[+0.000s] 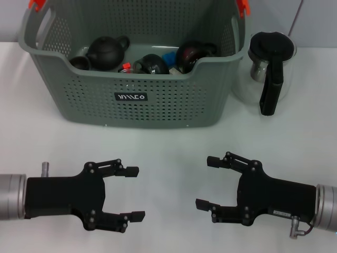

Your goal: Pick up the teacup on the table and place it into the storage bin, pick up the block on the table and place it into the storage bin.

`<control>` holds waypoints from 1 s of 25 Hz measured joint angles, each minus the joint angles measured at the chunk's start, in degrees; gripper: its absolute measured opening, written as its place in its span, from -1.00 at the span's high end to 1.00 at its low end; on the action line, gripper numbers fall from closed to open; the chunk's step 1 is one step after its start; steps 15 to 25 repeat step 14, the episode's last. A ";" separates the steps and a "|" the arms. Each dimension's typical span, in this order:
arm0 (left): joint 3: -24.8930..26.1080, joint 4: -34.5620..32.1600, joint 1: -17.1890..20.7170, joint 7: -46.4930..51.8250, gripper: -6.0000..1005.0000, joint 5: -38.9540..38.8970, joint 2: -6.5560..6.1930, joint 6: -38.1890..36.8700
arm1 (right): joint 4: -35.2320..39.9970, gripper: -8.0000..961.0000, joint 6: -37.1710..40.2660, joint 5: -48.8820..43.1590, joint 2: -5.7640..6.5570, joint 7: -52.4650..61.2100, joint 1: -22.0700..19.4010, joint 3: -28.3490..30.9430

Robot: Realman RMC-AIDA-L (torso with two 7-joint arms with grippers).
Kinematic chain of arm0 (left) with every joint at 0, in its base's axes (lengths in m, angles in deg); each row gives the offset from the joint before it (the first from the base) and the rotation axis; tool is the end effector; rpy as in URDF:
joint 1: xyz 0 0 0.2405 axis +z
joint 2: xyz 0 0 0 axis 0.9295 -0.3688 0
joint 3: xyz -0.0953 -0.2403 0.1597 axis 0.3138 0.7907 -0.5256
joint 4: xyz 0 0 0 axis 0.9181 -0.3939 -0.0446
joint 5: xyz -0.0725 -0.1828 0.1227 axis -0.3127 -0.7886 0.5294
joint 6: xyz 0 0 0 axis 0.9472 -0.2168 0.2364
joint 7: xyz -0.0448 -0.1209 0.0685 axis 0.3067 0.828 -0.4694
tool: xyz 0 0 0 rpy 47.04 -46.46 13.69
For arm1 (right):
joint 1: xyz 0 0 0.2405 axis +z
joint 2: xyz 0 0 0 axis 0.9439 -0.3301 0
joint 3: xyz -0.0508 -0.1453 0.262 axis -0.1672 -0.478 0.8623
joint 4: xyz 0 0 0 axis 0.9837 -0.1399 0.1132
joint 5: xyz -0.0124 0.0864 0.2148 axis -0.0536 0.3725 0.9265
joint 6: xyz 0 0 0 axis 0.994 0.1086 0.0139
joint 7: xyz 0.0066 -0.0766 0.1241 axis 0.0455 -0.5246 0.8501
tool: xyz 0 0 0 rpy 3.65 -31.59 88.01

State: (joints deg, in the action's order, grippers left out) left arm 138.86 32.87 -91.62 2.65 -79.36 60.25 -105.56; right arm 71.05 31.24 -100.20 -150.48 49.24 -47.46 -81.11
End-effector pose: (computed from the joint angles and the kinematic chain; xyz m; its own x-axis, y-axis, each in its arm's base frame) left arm -0.3469 0.2886 -0.0379 0.8671 0.0908 0.4898 0.1657 -0.9798 -0.1118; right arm 0.3186 0.2927 -0.1098 0.8124 -0.0300 -0.5823 -0.1859 -0.9599 -0.2099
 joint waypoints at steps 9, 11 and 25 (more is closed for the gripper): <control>0.08 0.00 -0.13 0.00 -0.74 -0.22 -0.14 0.10 | -0.05 -0.93 0.00 0.00 0.00 -0.02 0.02 0.03; 0.07 0.00 -0.13 0.00 -0.74 -0.22 -0.17 0.10 | -0.06 -0.93 -0.01 0.00 0.00 -0.03 0.02 0.06; 0.09 0.00 -0.12 0.00 -0.74 -0.22 -0.23 0.10 | -0.06 -0.93 -0.02 0.00 0.00 -0.04 0.03 0.02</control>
